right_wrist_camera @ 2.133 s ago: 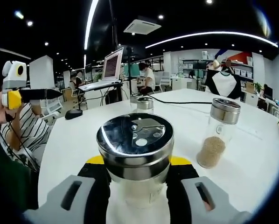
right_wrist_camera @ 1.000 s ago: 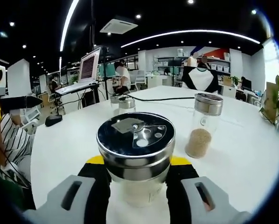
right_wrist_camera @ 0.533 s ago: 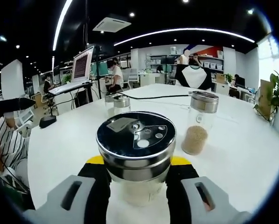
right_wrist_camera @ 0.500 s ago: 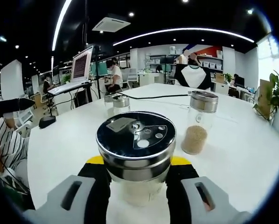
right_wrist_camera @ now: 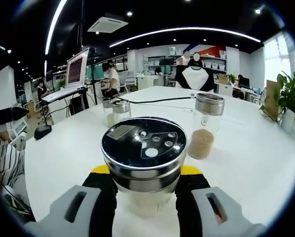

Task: Rotate the seasoning bottle until the label or dispensing opening points toward the visible target arrow and the bottle remains upright within the marked orientation range

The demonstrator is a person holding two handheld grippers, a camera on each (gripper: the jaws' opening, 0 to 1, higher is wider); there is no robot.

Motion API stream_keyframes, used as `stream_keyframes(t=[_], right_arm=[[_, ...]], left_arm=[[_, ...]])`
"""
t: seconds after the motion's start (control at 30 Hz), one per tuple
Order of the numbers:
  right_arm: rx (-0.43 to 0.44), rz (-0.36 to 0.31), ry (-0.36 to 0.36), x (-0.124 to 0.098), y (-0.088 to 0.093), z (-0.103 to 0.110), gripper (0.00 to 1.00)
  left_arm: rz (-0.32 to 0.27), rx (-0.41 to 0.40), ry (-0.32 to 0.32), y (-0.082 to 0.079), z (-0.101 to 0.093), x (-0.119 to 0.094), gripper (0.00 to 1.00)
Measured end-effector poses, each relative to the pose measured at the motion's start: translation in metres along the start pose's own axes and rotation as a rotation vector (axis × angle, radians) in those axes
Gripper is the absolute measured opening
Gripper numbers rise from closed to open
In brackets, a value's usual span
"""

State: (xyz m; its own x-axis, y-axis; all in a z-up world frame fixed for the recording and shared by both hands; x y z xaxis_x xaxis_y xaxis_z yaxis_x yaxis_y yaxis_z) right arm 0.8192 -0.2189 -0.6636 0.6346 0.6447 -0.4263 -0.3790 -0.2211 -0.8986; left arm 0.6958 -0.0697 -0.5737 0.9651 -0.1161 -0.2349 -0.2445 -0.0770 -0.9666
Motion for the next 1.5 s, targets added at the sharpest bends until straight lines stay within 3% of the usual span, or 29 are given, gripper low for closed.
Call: stream_keyframes(t=[0.17, 0.23, 0.37, 0.57, 0.63, 0.73, 0.97, 1.2, 1.33, 1.5], right_arm=[[-0.004, 0.005, 0.001, 0.0, 0.0, 0.0, 0.45], [-0.034, 0.04, 0.002, 0.0, 0.004, 0.0, 0.45], [0.04, 0.022, -0.034, 0.001, 0.008, 0.002, 0.55], [0.013, -0.022, -0.057, -0.007, -0.001, 0.001, 0.57], [-0.042, -0.023, -0.069, -0.011, -0.004, 0.002, 0.57], [-0.012, -0.051, -0.121, -0.013, -0.008, 0.002, 0.62], [-0.105, -0.04, -0.271, -0.021, -0.013, 0.001, 0.62], [-0.156, 0.013, -0.449, -0.025, -0.014, 0.004, 0.62], [-0.203, 0.026, -0.45, -0.021, -0.015, 0.0, 0.62], [-0.183, 0.047, -0.516, -0.013, -0.013, 0.001, 0.6]], left_arm=[[-0.001, 0.001, 0.003, -0.001, 0.0, 0.0, 0.97], [-0.001, 0.0, 0.002, -0.001, 0.0, -0.001, 0.97], [-0.005, 0.0, -0.002, -0.003, 0.002, -0.001, 0.97], [-0.006, -0.003, -0.001, -0.002, 0.003, -0.001, 0.97], [-0.007, -0.003, 0.001, -0.002, 0.002, -0.001, 0.97], [-0.008, -0.004, 0.006, -0.003, 0.002, 0.0, 0.97], [-0.021, 0.003, 0.014, -0.005, 0.0, -0.002, 0.96], [-0.022, -0.001, 0.004, -0.005, 0.002, -0.003, 0.96], [-0.021, 0.001, 0.002, -0.005, 0.002, -0.004, 0.96], [-0.022, 0.002, 0.003, -0.006, 0.001, -0.004, 0.96]])
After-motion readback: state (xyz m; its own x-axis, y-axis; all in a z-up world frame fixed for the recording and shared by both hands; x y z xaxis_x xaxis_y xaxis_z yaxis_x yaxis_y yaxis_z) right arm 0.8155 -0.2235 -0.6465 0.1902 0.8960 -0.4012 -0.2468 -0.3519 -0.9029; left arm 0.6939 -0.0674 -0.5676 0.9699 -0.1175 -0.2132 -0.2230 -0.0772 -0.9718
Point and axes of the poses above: the point that each gripper's makers call its tool centre point, and the gripper's own axes: x roughly forward along the fingers, z roughly to its left, y roughly out of its underside, the point moved 3 cm from there along -x, roughly backward along the fingers, and after that the axes turned 10 degrees about -y, right-handed, at the moved point
